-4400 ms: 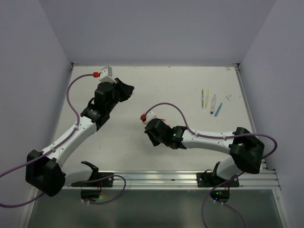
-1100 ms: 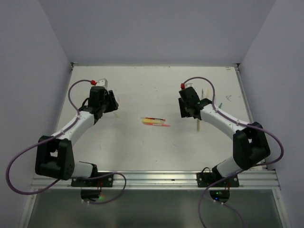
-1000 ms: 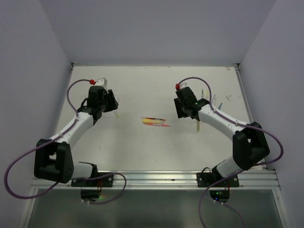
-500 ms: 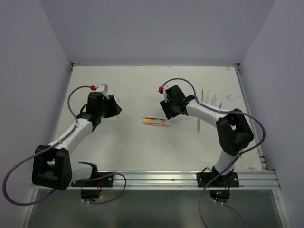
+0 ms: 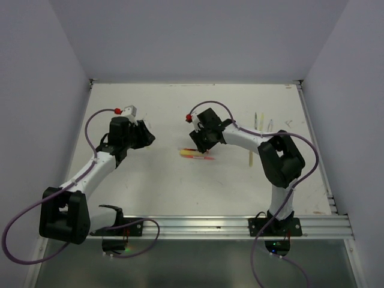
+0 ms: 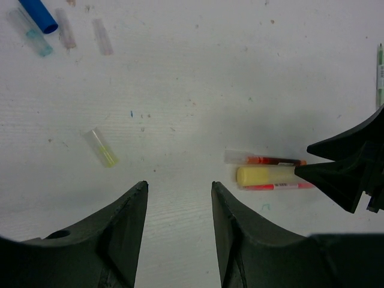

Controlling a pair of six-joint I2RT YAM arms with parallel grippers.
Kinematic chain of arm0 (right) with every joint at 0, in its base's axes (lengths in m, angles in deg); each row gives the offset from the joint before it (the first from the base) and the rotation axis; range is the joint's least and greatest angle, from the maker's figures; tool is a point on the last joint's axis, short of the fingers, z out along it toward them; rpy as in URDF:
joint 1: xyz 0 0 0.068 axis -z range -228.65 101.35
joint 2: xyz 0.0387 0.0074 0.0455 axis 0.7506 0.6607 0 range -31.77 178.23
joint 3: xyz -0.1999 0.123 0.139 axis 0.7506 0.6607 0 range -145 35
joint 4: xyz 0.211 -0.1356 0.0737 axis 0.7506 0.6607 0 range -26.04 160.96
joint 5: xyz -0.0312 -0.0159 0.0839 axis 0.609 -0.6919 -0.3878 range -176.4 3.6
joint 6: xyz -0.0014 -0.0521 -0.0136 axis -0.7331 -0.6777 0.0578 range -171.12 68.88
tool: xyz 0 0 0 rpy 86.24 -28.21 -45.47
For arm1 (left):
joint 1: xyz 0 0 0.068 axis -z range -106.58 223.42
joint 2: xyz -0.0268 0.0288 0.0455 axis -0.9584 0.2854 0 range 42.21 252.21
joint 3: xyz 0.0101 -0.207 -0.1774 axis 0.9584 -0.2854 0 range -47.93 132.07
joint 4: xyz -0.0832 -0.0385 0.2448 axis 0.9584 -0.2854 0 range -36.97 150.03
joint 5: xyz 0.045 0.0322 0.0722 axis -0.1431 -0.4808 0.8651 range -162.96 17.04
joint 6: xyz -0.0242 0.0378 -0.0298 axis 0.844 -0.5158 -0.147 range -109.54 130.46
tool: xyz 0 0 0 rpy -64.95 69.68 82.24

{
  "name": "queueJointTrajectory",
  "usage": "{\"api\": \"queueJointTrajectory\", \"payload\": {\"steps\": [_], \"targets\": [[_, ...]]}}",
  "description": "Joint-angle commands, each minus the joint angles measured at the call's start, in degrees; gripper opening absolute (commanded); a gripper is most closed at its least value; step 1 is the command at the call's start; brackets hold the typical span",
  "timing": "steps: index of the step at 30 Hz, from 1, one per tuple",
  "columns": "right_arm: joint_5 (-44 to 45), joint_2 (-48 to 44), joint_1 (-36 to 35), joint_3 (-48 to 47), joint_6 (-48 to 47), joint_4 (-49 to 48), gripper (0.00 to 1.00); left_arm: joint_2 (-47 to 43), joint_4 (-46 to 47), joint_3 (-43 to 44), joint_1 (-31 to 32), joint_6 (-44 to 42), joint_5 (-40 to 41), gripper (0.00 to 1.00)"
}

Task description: Open the pen caps

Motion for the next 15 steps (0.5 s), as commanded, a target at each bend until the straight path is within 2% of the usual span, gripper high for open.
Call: {"api": "queueJointTrajectory", "payload": {"steps": [1, 15], "targets": [[-0.7, 1.3, -0.9, -3.5, -1.9, 0.2, 0.47, -1.9, 2.6, -0.7, -0.4, 0.2, -1.1, 0.5], [0.1, 6.7, -1.5, -7.4, -3.1, 2.7, 0.47, -2.4, 2.4, -1.0, -0.4, 0.0, -1.1, 0.51]]}}
